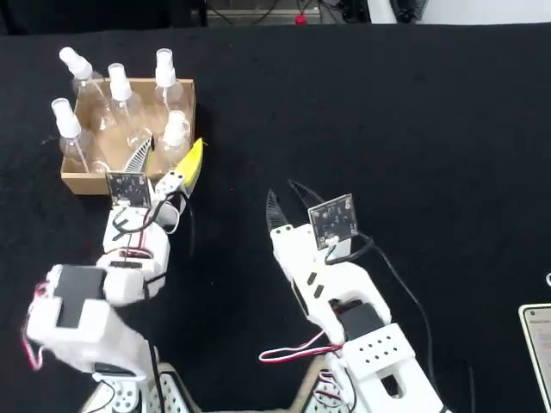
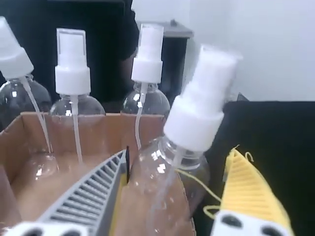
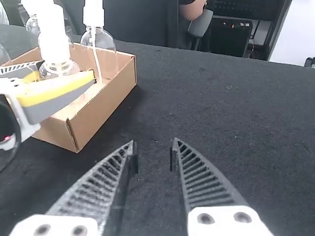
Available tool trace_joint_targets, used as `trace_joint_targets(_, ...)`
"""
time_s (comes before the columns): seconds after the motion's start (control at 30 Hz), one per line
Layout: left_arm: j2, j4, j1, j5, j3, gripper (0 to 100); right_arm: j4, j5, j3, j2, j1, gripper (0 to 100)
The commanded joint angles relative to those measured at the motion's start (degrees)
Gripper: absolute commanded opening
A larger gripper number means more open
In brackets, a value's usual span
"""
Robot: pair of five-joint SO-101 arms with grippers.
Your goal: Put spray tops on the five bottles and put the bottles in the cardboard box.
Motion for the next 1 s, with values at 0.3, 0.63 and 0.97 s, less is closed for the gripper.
trace_joint_targets(0.3,-20.31,22.33,0.57,1.67,-0.04,30,-0.09,0.53,-0.04,-0.66,-0.44,11.0)
trace_joint_targets(0.63,-25.05,27.52,0.4,1.58,0.57,30,-0.09,0.53,-0.04,-0.57,-0.44,11.0)
trace_joint_targets(0.97,-32.97,36.31,0.04,1.49,0.04,30,-0.09,0.53,-0.04,-0.57,-0.44,11.0)
